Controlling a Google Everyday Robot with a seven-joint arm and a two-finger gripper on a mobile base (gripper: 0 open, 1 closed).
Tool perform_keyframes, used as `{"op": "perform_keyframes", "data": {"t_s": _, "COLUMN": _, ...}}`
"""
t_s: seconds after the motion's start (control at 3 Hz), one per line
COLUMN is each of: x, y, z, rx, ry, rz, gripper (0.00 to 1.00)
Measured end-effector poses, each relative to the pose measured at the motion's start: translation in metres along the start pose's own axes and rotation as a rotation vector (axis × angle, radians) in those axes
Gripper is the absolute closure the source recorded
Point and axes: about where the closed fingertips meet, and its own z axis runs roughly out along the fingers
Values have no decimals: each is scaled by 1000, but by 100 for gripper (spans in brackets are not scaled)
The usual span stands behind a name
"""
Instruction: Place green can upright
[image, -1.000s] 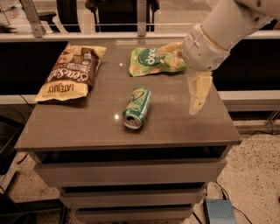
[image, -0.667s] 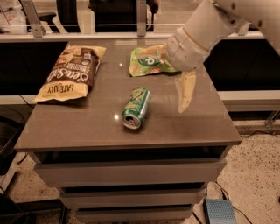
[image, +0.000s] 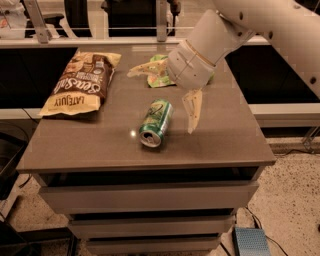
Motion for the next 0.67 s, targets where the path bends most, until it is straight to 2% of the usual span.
{"op": "perform_keyframes", "data": {"t_s": 0.33, "x": -17, "y": 0, "z": 25, "rx": -22, "ry": 22, "rz": -123, "gripper": 0}}
{"op": "perform_keyframes", "data": {"t_s": 0.67, "x": -16, "y": 9, "z": 54, "rx": -73, "ry": 102, "rz": -224, "gripper": 0}}
